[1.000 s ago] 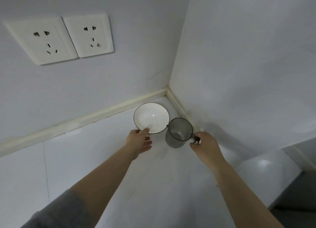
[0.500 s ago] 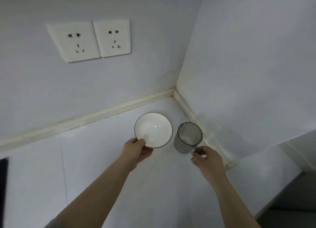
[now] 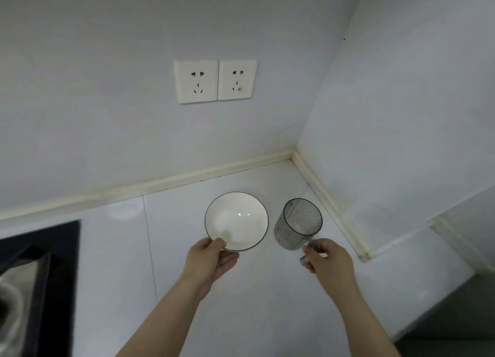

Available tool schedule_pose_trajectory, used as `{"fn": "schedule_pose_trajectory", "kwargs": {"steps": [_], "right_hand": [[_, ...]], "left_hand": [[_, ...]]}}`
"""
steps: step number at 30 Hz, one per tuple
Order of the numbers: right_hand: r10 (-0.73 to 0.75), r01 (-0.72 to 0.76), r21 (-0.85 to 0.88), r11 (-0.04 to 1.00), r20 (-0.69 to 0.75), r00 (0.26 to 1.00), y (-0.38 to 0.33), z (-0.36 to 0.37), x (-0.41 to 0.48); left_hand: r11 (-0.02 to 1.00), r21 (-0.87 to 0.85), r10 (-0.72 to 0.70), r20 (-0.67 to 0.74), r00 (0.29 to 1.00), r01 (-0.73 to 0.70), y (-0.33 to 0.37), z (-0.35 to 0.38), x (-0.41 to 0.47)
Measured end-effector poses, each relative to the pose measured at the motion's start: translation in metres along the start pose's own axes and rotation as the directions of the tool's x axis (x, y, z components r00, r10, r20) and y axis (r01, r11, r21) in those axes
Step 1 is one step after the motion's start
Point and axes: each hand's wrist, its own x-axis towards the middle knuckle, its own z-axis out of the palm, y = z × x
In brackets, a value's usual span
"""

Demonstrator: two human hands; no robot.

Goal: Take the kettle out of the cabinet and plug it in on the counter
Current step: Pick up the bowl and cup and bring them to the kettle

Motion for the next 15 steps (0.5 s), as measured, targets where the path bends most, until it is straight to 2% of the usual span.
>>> {"fn": "schedule_pose_trajectory", "kwargs": {"steps": [15], "right_hand": [[0.019,-0.014,0.069,0.997,-0.065,0.998,-0.017,0.018,-0.122]], "left_hand": [[0.996,0.060,0.067,0.092,0.994,-0.073,0.006,-0.082,-0.082]]}}
